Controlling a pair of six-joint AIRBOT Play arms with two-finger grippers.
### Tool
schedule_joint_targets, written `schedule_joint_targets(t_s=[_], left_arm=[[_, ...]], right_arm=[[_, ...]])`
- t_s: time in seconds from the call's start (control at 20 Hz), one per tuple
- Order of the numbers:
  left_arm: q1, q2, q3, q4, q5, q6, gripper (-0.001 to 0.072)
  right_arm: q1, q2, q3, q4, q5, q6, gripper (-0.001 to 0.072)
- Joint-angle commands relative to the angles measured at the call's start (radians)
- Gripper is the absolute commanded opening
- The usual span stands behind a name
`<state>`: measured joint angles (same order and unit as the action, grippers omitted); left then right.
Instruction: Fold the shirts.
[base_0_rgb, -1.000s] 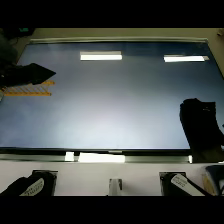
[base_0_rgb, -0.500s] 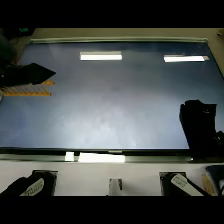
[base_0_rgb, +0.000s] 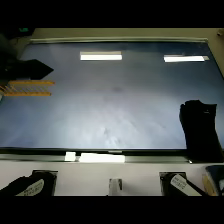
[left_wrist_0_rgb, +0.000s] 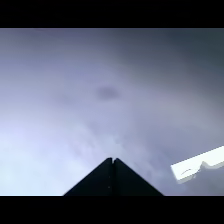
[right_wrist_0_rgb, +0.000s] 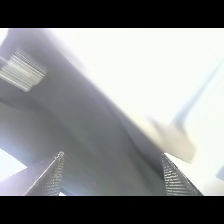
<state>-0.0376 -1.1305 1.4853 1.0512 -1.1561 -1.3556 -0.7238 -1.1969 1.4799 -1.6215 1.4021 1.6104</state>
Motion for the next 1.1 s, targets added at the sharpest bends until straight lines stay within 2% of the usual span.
schedule_joint_targets(t_s=[0.0, 0.05, 0.1, 0.15, 0.2, 0.25, 0.3, 0.45, 0.55, 1.05], left_arm=[[-0.135, -0.166, 0.163, 0.585, -0.158, -0.150, 0.0036], [-0.175, -0.227, 0.186, 0.692, -0.227, -0.179, 0.0040], [-0.197, -0.272, 0.183, 0.720, -0.263, -0.210, 0.0134], [-0.206, -0.307, 0.175, 0.713, -0.303, -0.258, 0.0388], [-0.211, -0.336, 0.161, 0.700, -0.360, -0.303, 0.0646], [-0.215, -0.346, 0.131, 0.687, -0.392, -0.303, 0.0709], [-0.219, -0.330, 0.075, 0.684, -0.373, -0.275, 0.0708], [-0.215, -0.245, -0.052, 0.684, -0.282, -0.311, 0.0708], [-0.214, -0.237, -0.043, 0.685, -0.276, -0.307, 0.0709], [-0.214, -0.255, -0.039, 0.684, -0.276, -0.307, 0.0709]], right_arm=[[0.246, 0.000, 0.174, 0.037, -0.108, -0.005, 0.0634], [0.354, -0.013, 0.171, 0.030, -0.093, 0.047, 0.0634], [0.449, -0.042, 0.171, 0.030, -0.059, 0.146, 0.0634], [0.520, -0.078, 0.171, 0.042, -0.014, 0.225, 0.0637], [0.576, -0.118, 0.171, 0.069, 0.040, 0.240, 0.0650], [0.621, -0.161, 0.171, 0.094, 0.097, 0.237, 0.0661], [0.658, -0.197, 0.171, 0.098, 0.143, 0.238, 0.0661], [0.740, -0.253, 0.171, 0.094, 0.190, 0.218, 0.0657], [0.772, -0.254, 0.171, 0.094, 0.184, 0.184, 0.0658], [0.778, -0.254, 0.171, 0.101, 0.182, 0.185, 0.0657]])
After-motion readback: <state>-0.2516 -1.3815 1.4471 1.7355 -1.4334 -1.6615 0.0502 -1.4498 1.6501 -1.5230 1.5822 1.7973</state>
